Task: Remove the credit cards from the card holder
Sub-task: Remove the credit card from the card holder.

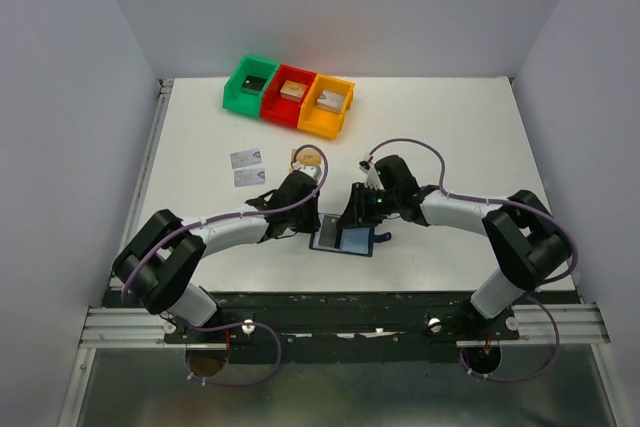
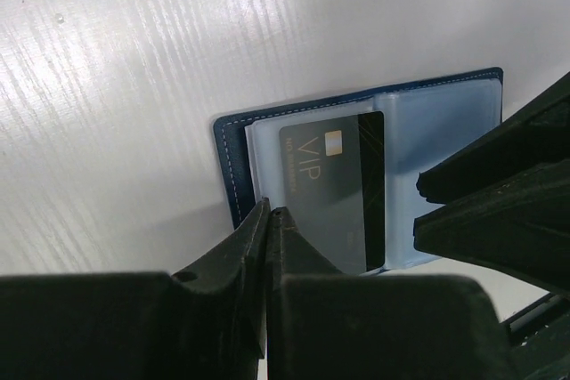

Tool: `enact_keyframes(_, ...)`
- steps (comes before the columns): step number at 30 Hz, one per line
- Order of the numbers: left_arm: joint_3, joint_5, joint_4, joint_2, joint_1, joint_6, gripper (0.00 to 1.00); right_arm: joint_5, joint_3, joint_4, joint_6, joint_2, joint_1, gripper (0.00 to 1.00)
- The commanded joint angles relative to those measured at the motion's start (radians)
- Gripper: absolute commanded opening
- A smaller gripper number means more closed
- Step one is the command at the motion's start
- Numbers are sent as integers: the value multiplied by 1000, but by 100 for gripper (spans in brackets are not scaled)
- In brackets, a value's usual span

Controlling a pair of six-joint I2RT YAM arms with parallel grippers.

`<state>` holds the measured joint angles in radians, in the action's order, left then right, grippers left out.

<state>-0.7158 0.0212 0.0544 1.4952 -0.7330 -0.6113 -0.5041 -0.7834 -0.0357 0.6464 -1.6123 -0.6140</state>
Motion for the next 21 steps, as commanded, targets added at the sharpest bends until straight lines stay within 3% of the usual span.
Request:
enact_keyframes(1,-17,-43,30,20,1,-11,12,-5,9,-21,10,-43,-4,41)
enact_keyframes(21,35,-44,-2,30,1,-51,10,6,12,-35,64,-136,-4,46)
